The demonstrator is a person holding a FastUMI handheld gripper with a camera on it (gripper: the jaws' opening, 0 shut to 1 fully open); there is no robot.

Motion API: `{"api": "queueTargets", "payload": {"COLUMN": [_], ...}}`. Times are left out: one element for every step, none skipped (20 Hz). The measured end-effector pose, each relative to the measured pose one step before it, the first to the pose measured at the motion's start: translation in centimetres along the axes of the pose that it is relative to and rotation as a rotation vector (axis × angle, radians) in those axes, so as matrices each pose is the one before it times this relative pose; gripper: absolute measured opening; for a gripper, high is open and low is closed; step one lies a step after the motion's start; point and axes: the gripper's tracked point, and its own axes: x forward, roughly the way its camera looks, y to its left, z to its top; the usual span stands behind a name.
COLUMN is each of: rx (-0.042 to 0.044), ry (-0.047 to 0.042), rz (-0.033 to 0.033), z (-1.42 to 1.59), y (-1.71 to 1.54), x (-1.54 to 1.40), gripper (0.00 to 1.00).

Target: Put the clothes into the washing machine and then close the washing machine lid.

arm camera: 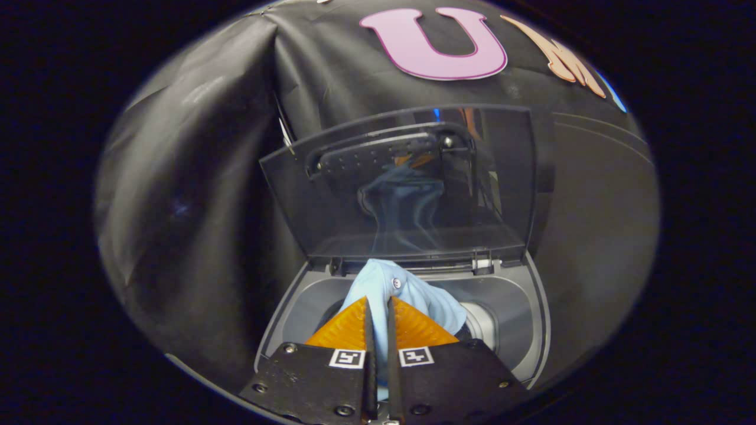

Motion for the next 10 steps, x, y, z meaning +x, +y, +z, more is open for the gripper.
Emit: {"api": "queueTargets", "payload": {"rx": [-0.00322, 0.00698, 0.01389, 0.01546, 0.01086, 0.00729, 0.00396, 0.00049, 0.00037, 0.00230], "ry": [-0.00550, -0.02434, -0.01794, -0.01308, -0.01178, -0.00875, -0.00909, -0.00647, -0.00393, -0.00562], "rz": [0.01158, 0.00008, 0.00592, -0.00273, -0.00754, -0.01048, -0.01003, -0.00878, -0.01013, -0.01020], "z": [0.294, 0.964, 0.410, 0.351, 0.478, 0.393, 0.418, 0.280, 0.267, 0.095], "y": [0.354, -0.013, 0.063, -0.022, -0.216, -0.448, -0.379, -0.319, -0.506, -0.461], "x": [-0.256, 0.422, 0.088, 0.076, -0.149, -0.321, -0.257, -0.198, -0.185, -0.186], "gripper": [0.11, 0.14, 0.17, 0.21, 0.24, 0.28, 0.31, 0.31, 0.31, 0.31]}}
